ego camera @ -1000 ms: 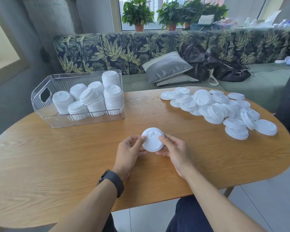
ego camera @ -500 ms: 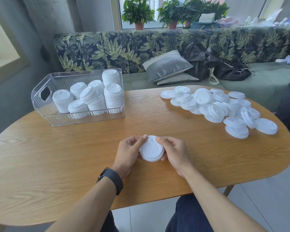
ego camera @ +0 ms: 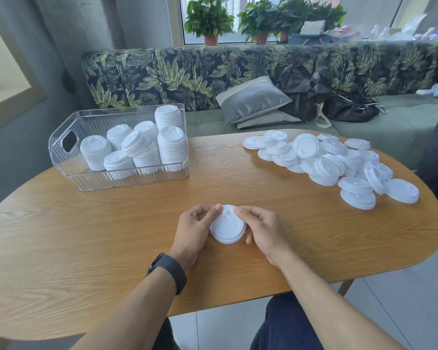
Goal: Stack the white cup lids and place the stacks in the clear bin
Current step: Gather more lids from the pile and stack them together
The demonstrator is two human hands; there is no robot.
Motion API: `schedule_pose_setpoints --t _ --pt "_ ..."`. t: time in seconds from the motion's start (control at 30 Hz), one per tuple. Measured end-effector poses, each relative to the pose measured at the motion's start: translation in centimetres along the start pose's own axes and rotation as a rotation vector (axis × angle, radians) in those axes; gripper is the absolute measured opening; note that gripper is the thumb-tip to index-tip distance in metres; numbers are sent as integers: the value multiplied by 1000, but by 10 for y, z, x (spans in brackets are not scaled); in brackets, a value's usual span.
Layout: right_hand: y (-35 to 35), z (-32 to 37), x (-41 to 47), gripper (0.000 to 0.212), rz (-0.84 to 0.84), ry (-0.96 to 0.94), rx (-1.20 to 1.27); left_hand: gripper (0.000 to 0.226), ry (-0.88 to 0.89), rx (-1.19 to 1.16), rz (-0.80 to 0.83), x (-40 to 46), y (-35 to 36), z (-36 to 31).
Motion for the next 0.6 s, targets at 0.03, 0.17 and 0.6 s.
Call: schedule_pose_setpoints --t 0.03,0.17,0.6 --pt "0 0 0 19 4 2 8 27 0 4 -7 0 0 0" --pt "-1 -2 1 19 -66 2 67 27 -12 4 -14 0 2 0" --pt "-13 -4 -3 18 -331 -84 74 26 -31 49 94 0 13 -1"
Point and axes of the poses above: each hand's wrist, its own x-axis towards the middle knuckle, its own y-axis out of the palm, z = x × y, the point moved 5 cm from there along x, towards the middle knuckle, and after that the axes turned 12 degrees about x, right-handed, at the moved point
